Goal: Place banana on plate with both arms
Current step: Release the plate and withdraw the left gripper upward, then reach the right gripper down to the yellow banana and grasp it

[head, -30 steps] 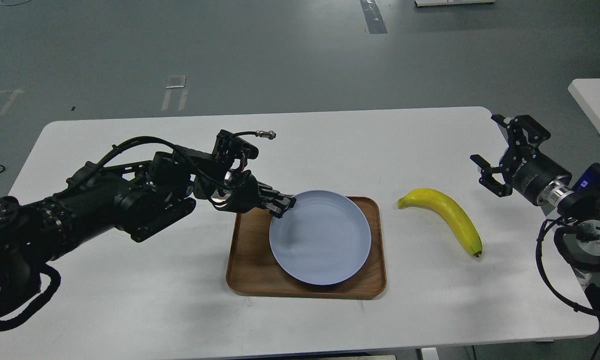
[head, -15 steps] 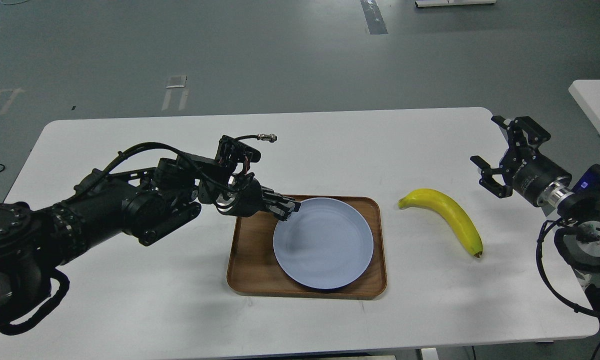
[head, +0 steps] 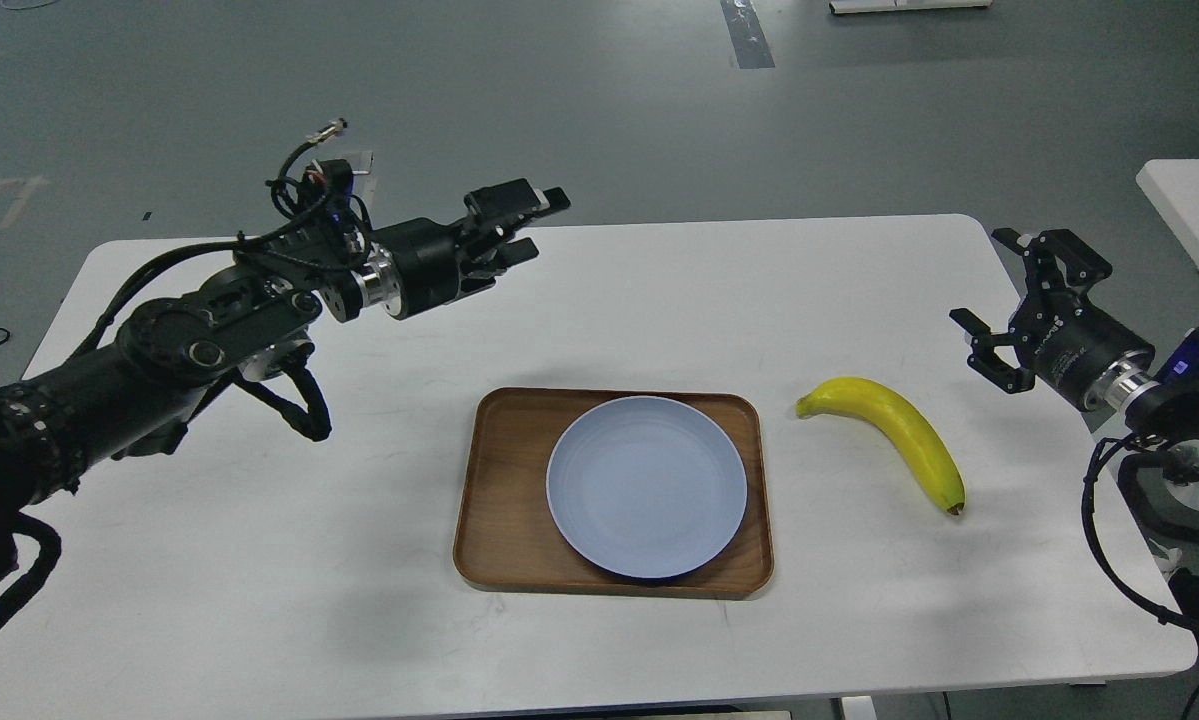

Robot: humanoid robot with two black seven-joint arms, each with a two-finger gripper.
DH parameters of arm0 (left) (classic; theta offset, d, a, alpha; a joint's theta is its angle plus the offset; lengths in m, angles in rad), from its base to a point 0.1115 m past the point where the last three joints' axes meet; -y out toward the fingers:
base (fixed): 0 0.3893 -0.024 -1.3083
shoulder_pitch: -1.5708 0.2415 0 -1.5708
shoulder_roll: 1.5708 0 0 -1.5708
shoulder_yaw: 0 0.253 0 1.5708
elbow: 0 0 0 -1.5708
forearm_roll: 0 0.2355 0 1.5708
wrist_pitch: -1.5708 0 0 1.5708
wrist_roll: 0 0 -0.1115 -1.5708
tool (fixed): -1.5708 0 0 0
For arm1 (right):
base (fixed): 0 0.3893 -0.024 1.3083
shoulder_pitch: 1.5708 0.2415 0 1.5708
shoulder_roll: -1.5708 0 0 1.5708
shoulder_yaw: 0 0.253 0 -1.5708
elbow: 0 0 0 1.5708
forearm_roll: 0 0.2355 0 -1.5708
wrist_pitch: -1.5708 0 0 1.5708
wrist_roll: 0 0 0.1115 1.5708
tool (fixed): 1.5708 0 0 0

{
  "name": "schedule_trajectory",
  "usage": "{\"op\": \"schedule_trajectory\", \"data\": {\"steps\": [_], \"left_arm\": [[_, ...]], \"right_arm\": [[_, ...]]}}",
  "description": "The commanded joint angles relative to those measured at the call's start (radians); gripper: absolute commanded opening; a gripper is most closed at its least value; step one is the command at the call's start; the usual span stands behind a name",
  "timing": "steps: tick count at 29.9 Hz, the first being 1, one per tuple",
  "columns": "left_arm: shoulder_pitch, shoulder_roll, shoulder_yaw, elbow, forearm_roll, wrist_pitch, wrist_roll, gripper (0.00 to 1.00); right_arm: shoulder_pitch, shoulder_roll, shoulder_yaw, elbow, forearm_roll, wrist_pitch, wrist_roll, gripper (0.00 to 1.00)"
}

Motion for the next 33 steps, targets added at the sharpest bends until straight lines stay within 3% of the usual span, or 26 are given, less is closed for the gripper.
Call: {"op": "schedule_trajectory", "data": {"steps": [1, 6, 10, 19, 24, 28, 33], "left_arm": [[0.094, 0.070, -0.120, -0.006, -0.145, -0.092, 0.000, 0.99], [0.249, 0.136, -0.338, 0.005, -0.154, -0.119, 0.000, 0.99], [0.274, 0.170, -0.352, 0.005, -0.154, -0.119, 0.000, 0.99], [0.277, 0.171, -0.355, 0.000, -0.152, -0.119, 0.000, 0.99], [0.277, 0.171, -0.354, -0.001, -0.148, -0.119, 0.000, 0.99], [0.279, 0.171, -0.355, -0.001, -0.149, -0.119, 0.000, 0.99], [0.291, 0.173, -0.357, -0.001, -0.151, -0.119, 0.000, 0.99]], "right_arm": [[-0.007, 0.000, -0.005, -0.001, -0.028, 0.000, 0.000, 1.00], [-0.001, -0.031, -0.028, -0.004, -0.208, 0.000, 0.000, 1.00], [0.035, -0.084, -0.030, 0.005, -0.331, 0.000, 0.000, 1.00], [0.257, -0.175, -0.053, 0.164, -1.115, 0.000, 0.000, 1.00], [0.389, -0.125, -0.259, 0.177, -1.412, 0.000, 0.000, 1.00], [0.464, -0.085, -0.421, 0.165, -1.447, 0.000, 0.000, 1.00], [0.490, 0.052, -0.528, 0.080, -1.445, 0.000, 0.000, 1.00]]}}
